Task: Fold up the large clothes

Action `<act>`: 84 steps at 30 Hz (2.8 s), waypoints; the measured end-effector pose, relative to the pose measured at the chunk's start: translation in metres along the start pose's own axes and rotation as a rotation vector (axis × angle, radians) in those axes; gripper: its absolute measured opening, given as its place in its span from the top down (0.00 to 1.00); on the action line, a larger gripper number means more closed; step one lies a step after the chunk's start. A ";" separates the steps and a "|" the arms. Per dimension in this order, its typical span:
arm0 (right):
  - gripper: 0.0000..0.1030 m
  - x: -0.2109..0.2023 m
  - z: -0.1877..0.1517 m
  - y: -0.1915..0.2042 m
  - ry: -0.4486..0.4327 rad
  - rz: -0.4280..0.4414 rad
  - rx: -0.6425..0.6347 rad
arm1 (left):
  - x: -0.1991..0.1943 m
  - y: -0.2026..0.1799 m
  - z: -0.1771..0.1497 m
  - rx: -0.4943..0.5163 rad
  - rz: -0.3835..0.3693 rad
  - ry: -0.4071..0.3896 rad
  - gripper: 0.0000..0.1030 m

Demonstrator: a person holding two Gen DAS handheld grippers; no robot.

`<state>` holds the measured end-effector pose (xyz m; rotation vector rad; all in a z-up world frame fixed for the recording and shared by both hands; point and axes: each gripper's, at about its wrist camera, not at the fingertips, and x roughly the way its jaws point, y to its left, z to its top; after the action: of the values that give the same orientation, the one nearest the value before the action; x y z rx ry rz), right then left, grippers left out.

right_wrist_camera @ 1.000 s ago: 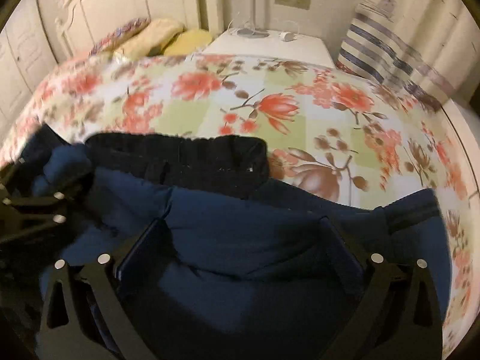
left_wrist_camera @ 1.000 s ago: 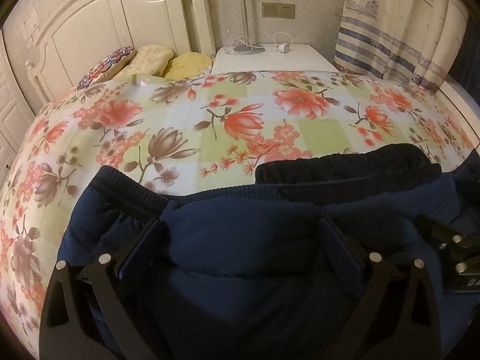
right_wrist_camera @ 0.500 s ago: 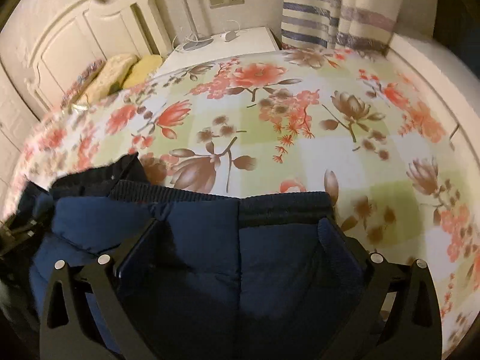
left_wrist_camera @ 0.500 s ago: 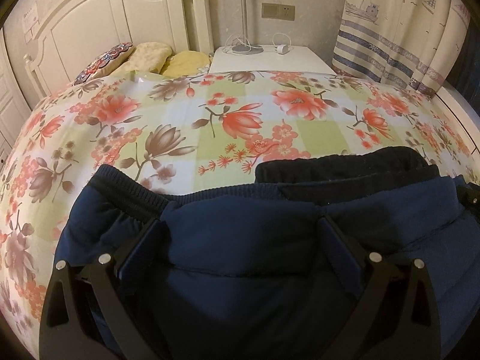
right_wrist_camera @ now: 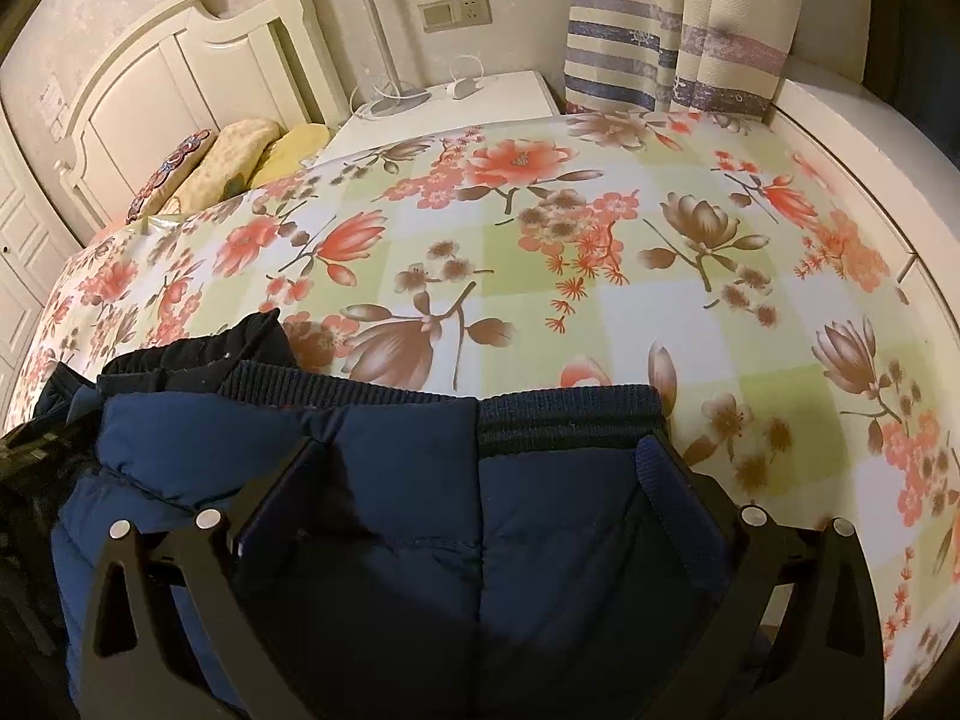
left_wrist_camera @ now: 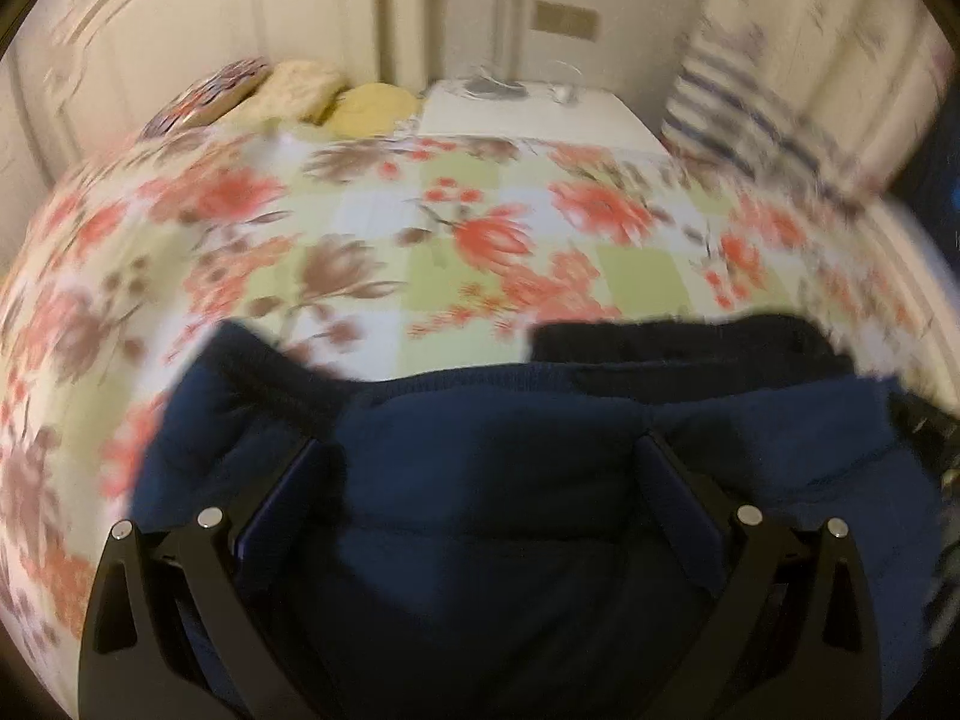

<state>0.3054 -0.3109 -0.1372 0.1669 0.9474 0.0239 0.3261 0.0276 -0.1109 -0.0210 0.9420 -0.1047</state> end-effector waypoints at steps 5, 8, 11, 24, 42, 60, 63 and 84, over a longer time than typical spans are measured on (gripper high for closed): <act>0.04 0.000 0.000 0.000 -0.003 -0.002 -0.003 | 0.003 0.056 -0.001 -0.014 0.156 0.013 0.03; 0.04 0.000 0.000 -0.001 -0.002 0.002 0.000 | 0.024 0.094 -0.007 -0.178 -0.038 0.095 0.05; 0.04 0.000 0.000 -0.001 0.002 0.005 -0.001 | 0.020 0.076 -0.010 -0.113 0.056 0.062 0.05; 0.05 -0.107 -0.057 0.136 -0.180 0.035 -0.466 | -0.091 0.020 -0.024 0.034 0.069 -0.217 0.02; 0.05 -0.070 -0.074 0.036 -0.085 0.055 -0.160 | -0.050 0.067 -0.071 -0.050 0.101 -0.092 0.02; 0.04 -0.104 -0.145 0.147 -0.101 0.059 -0.530 | -0.097 -0.040 -0.110 0.186 0.031 -0.154 0.02; 0.04 -0.091 -0.151 0.148 -0.118 0.034 -0.537 | -0.074 -0.047 -0.123 0.214 0.064 -0.138 0.02; 0.05 -0.114 -0.136 0.027 -0.119 -0.012 -0.174 | -0.107 0.075 -0.147 -0.107 0.124 -0.114 0.03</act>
<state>0.1307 -0.2767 -0.1190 0.0011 0.8230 0.0840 0.1513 0.1165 -0.1159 -0.0664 0.8324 0.0614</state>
